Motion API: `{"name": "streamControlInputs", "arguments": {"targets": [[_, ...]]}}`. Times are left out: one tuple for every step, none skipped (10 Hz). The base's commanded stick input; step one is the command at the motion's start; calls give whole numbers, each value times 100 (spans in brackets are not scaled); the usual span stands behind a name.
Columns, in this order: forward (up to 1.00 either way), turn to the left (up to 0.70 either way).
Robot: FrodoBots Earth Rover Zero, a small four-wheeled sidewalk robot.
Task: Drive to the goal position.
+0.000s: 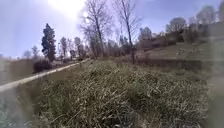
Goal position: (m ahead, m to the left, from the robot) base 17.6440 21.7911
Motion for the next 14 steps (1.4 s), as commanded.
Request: {"name": "streamControlInputs", "arguments": {"targets": [[0,-45],[0,-45],[0,-45],[0,-45],[-19,-37],[-45,-10],[-45,27],[-45,27],[-45,27],[-45,27],[-45,27],[-45,27],[-45,27],[-45,27]]}}
